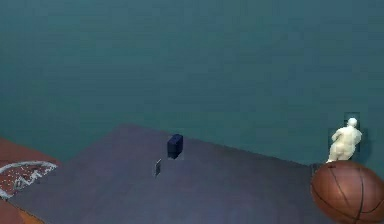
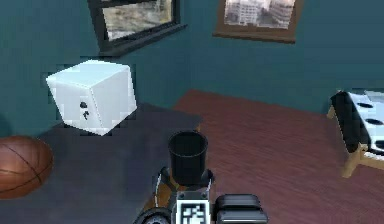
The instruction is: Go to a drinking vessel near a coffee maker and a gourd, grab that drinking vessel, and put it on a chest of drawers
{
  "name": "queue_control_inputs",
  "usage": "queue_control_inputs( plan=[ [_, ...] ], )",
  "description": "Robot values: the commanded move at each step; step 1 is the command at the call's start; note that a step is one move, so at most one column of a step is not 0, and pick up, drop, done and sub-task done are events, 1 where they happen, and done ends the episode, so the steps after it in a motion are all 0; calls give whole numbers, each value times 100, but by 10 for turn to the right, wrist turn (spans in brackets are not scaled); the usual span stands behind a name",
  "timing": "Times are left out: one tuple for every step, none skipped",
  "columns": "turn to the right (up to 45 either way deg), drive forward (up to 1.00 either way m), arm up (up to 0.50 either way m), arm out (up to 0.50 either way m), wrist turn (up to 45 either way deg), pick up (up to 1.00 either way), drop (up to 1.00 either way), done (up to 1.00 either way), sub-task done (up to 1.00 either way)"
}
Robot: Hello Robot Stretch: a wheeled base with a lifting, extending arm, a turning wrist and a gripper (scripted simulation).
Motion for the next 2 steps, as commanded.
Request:
queue_control_inputs(
  plan=[
    [-450,0,0,0,0,0,0,0,0],
    [-450,0,0,0,0,0,0,0,0]
  ],
)
